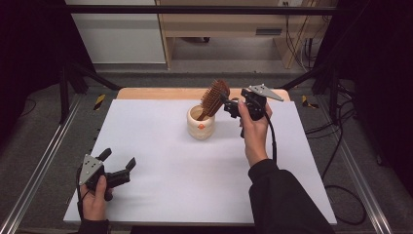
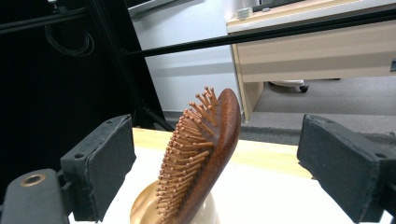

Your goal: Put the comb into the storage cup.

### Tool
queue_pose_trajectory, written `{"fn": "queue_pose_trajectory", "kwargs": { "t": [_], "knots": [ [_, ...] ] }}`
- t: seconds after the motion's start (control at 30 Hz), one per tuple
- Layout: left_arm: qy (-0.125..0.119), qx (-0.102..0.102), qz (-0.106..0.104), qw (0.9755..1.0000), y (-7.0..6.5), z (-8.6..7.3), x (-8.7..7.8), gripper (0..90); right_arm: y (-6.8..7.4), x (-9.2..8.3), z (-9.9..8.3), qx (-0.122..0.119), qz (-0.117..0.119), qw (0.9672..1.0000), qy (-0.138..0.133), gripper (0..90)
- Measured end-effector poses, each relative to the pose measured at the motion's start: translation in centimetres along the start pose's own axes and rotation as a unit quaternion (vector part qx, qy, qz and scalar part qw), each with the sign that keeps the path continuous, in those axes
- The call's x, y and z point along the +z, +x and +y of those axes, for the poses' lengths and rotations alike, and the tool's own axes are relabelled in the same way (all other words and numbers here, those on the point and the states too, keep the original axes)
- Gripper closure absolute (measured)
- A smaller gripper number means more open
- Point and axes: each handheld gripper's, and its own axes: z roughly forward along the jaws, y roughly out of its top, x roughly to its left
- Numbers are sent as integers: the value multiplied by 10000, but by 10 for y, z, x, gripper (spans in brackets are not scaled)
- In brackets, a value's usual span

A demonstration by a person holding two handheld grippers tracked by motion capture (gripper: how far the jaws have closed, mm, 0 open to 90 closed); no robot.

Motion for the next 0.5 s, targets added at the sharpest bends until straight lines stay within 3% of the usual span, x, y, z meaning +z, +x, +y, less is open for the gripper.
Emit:
{"fn": "queue_pose_trajectory", "kwargs": {
  "t": [0.33, 0.5],
  "knots": [
    [35, 35, -8, 10000, 0, 0, -1, 10, 1, -7, 0, -326, -121, 9994, 95, 81],
    [33, 21, 6, 10000, 1, -1, 0, 10, 6, -12, 0, -735, -145, 9972, 72, 79]
  ]
}}
